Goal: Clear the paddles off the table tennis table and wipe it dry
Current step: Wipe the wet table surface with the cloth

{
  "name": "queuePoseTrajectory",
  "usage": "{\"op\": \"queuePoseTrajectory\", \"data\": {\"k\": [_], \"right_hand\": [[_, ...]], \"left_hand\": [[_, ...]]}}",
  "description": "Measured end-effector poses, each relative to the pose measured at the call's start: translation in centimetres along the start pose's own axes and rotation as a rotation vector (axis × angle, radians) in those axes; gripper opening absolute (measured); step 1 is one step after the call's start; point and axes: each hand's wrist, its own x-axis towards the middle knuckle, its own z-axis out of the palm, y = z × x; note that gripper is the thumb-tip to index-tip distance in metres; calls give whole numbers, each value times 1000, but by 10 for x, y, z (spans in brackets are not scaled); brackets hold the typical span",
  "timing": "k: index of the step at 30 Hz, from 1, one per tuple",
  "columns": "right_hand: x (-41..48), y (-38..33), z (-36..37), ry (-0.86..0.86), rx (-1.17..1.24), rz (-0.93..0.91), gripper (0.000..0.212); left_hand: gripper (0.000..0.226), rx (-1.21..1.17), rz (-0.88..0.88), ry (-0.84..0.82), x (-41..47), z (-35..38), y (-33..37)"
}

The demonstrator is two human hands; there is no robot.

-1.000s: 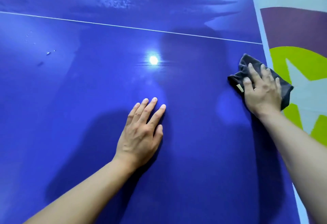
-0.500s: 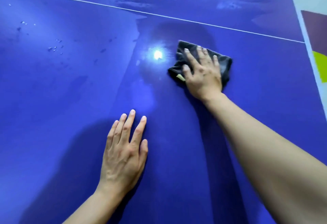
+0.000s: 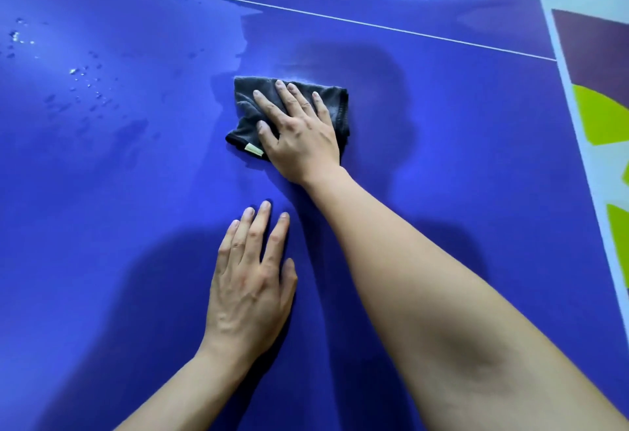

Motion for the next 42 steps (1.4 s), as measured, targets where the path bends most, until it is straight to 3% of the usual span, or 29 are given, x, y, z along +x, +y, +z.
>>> {"op": "queuePoseTrajectory", "data": {"k": [6, 13, 19, 29, 36, 42], "right_hand": [[-61, 139, -43, 41, -71, 189, 55], [-168, 317, -101, 164, -99, 504, 59], [-216, 365, -120, 166, -87, 559, 65], [-226, 281, -96, 167, -115, 483, 64], [-178, 114, -42, 116, -133, 280, 58], [-131, -49, 8, 50, -83, 10, 57]], "left_hand": [[56, -25, 66, -18, -14, 21, 86], [58, 30, 28, -36, -22, 40, 111], [58, 17, -12, -48, -24, 40, 118], [55, -140, 55, 16, -37, 24, 93], [57, -51, -60, 35, -102, -11, -9], [60, -72, -11, -20, -123, -19, -45]]}}
